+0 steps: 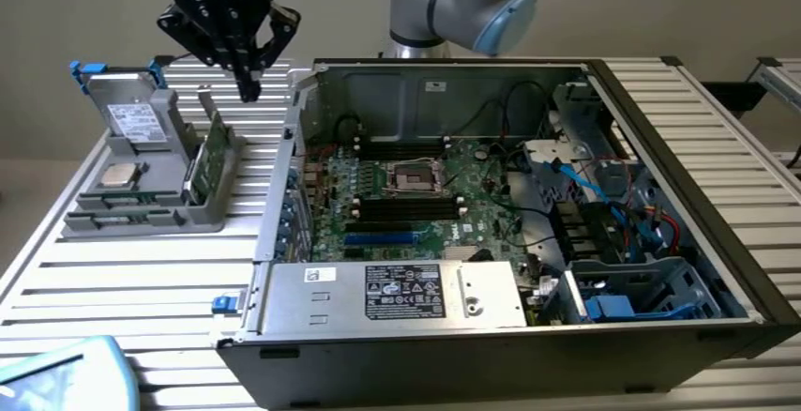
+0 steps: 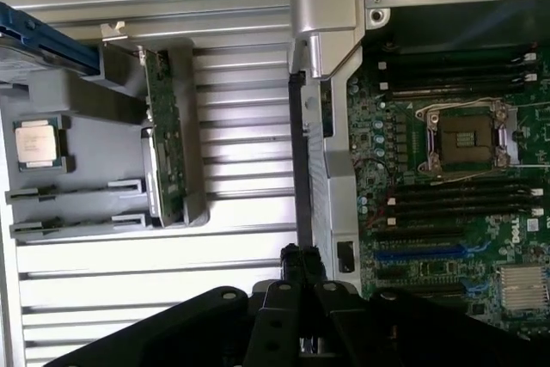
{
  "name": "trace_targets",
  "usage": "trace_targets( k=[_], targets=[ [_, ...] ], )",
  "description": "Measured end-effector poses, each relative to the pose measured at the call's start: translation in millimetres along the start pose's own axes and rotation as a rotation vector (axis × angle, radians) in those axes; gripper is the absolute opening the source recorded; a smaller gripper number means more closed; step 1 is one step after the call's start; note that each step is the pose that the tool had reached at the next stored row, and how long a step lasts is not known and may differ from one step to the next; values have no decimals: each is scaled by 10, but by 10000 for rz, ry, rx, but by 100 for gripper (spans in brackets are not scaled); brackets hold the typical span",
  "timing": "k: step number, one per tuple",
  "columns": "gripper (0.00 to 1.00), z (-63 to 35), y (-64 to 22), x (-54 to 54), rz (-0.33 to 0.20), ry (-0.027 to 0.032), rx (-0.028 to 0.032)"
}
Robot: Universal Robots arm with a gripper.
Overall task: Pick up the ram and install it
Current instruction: 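Reach for the ram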
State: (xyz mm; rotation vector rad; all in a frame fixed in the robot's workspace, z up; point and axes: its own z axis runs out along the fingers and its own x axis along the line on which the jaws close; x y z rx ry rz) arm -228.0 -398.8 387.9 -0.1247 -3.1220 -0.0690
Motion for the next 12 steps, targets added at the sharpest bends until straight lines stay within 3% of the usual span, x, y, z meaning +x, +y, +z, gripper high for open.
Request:
trace_targets(
  k=[7,10,12],
  targets=[
    [11,18,-18,216,11,366,29],
    [11,29,-28,323,14,477,38],
    [11,38,-36,411,13,497,41]
  ],
)
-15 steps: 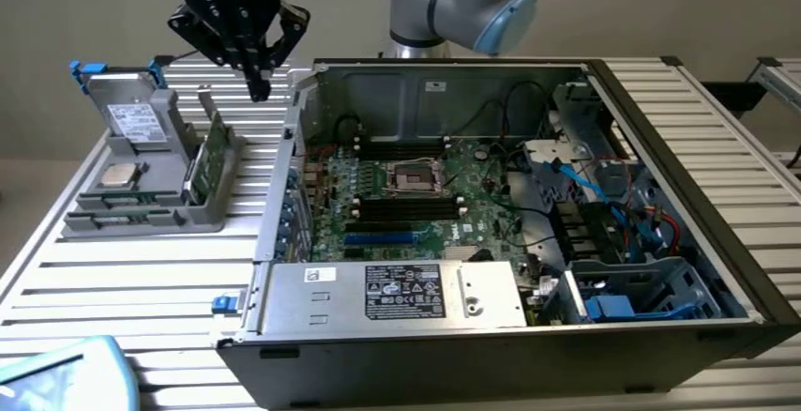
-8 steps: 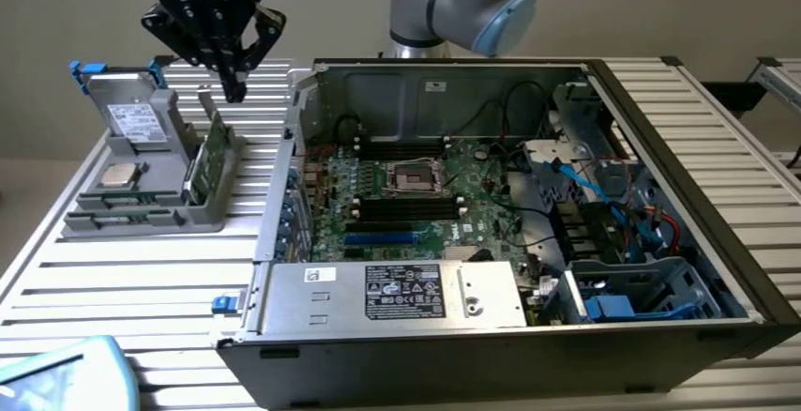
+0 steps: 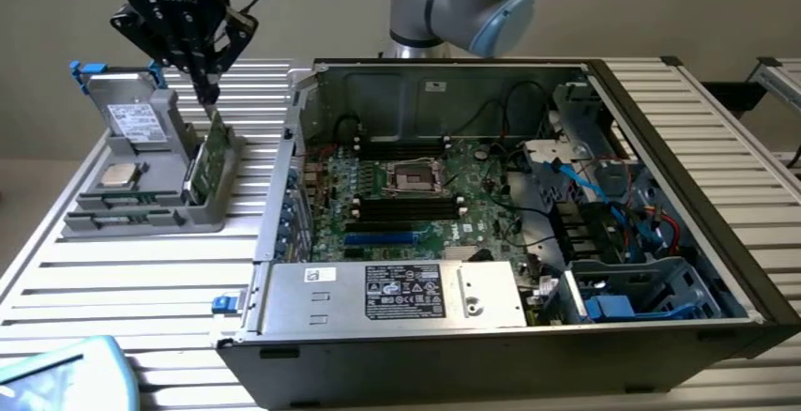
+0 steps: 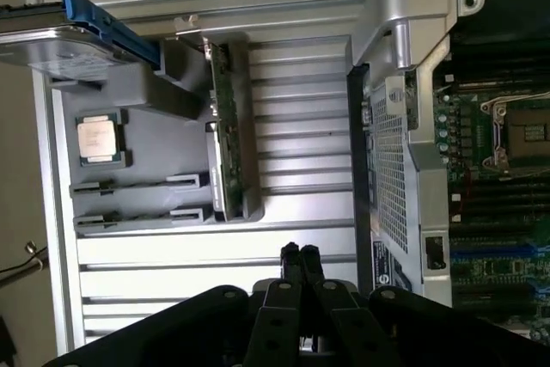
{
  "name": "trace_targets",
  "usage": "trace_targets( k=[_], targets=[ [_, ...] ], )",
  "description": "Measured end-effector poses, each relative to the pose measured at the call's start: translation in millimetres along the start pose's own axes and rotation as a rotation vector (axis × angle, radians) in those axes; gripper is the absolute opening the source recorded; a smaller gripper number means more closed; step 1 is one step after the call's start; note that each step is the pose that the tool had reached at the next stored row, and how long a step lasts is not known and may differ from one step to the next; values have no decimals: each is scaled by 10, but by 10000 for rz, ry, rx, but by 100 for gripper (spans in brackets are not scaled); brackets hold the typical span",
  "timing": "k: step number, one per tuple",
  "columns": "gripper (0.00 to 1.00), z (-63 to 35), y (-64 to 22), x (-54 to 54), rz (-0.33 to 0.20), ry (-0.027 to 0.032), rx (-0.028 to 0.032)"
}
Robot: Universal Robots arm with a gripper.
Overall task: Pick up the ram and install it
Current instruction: 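Reach for the ram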
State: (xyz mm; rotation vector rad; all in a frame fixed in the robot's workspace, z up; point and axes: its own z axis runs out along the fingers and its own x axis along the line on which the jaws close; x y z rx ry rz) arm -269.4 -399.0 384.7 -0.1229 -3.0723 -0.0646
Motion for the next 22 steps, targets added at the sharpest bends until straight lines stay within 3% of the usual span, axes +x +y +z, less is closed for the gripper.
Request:
trace_targets(
  k=[11,22],
  targets=[
    [11,61,-51,491,-5,3,-4],
    [11,128,-93,817,-127,5,2]
  ],
)
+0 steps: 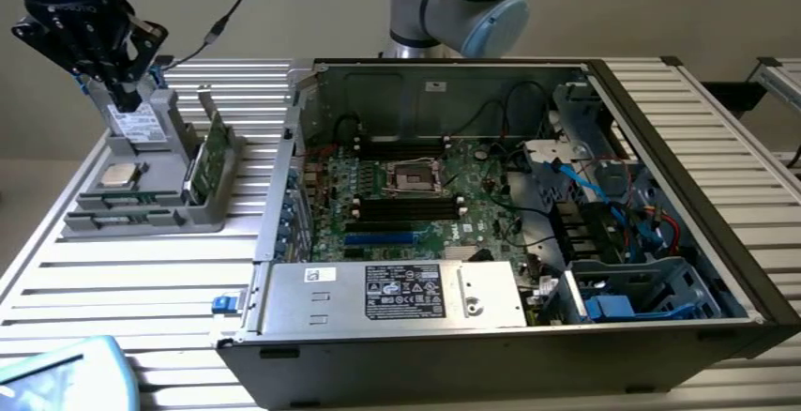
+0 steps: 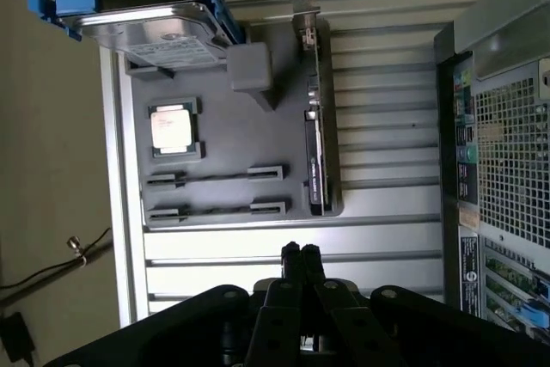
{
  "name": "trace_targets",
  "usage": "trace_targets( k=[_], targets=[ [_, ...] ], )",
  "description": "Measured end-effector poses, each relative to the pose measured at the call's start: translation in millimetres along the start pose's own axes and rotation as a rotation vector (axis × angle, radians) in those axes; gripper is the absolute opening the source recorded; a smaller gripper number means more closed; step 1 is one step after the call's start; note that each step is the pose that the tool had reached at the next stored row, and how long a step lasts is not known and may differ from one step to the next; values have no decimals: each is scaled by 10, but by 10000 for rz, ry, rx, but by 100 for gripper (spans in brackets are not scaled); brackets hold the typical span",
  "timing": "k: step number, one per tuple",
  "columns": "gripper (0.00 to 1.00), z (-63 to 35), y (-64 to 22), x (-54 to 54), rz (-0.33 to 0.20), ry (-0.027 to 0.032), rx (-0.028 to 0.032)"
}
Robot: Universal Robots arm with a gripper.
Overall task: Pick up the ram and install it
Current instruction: 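Reach for the ram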
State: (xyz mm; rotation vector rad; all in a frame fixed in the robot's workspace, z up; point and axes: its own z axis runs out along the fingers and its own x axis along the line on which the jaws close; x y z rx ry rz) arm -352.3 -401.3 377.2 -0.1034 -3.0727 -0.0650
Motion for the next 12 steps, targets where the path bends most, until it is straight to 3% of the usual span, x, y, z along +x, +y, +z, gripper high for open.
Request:
trace_targets(
  k=[12],
  targets=[
    [11,77,-42,287,-171,-7,9]
  ],
)
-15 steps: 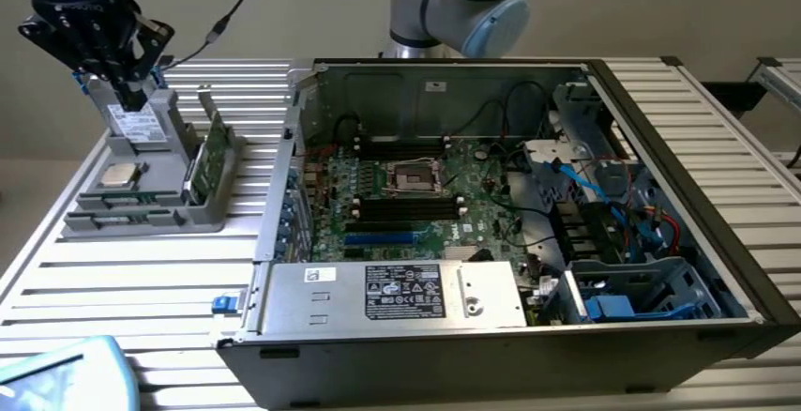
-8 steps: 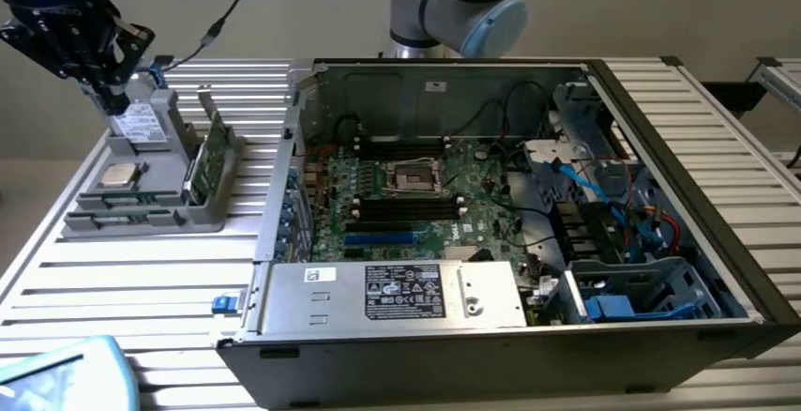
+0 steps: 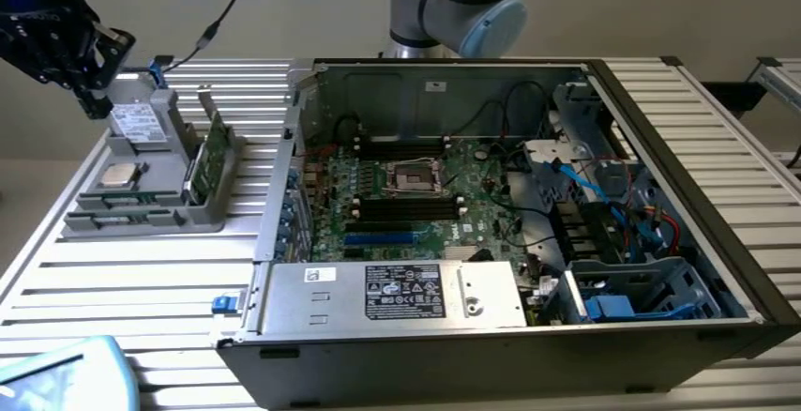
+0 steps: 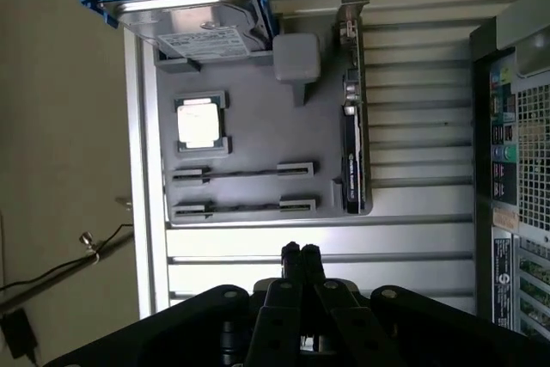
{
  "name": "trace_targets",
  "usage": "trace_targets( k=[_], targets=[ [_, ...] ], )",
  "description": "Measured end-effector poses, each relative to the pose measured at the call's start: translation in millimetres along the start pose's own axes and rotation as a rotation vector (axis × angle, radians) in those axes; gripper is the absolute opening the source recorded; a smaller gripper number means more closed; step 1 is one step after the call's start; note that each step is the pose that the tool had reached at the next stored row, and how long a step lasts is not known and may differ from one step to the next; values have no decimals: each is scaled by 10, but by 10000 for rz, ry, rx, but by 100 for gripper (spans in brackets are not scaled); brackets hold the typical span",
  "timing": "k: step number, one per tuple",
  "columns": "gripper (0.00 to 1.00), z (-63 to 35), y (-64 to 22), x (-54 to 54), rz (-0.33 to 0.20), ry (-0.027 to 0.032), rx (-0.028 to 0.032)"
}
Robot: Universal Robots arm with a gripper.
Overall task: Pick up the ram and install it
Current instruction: 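Reach for the ram, then pick up the ram and move it above insertion slot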
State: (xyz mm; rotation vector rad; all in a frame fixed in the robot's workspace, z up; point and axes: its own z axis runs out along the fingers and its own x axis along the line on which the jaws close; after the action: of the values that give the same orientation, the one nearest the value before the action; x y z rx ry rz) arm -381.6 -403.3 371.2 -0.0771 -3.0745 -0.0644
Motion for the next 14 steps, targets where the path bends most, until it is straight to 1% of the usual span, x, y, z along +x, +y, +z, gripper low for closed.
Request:
trace_targets(
  k=[7,14],
  targets=[
    [11,47,-17,179,-78,-7,1],
    [11,49,-17,191,-117,-6,-6]
  ],
)
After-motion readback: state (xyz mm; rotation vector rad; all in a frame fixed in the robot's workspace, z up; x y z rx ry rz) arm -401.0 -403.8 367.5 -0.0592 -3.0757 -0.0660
